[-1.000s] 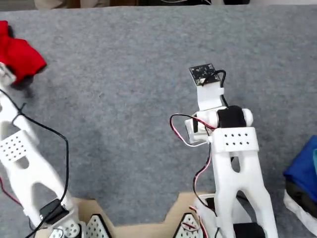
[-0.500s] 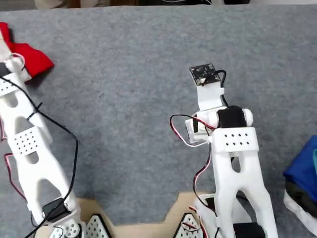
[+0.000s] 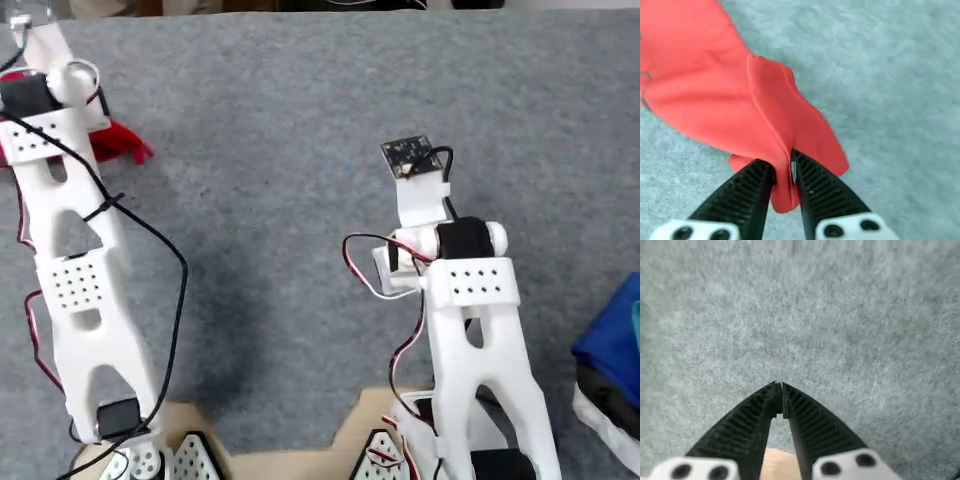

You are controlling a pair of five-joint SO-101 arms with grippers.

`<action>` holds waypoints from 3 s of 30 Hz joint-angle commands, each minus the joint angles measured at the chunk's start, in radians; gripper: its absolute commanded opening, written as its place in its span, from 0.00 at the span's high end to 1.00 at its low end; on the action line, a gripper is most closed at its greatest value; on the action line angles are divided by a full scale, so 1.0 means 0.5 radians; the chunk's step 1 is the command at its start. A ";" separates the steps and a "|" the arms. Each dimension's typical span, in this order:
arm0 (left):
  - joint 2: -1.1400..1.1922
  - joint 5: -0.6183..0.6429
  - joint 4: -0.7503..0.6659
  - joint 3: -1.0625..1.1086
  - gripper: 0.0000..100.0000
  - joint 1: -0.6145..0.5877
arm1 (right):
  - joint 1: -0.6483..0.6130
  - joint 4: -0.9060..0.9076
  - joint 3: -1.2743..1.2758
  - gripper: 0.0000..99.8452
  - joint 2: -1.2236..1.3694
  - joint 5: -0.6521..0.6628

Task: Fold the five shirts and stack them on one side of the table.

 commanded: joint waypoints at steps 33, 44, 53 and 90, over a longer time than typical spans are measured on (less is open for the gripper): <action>-3.119 0.169 0.009 3.391 0.68 0.276 | -0.041 0.107 -0.029 0.99 -0.020 0.028; -2.417 0.172 -1.040 3.274 0.76 -0.117 | -0.680 0.147 -0.339 0.99 0.002 0.129; -1.438 0.181 -1.347 2.777 0.77 -0.114 | -0.852 0.147 -0.879 0.99 0.628 0.028; 0.437 0.025 -0.537 0.224 0.98 -0.479 | -1.244 0.353 -1.637 0.99 1.530 -0.031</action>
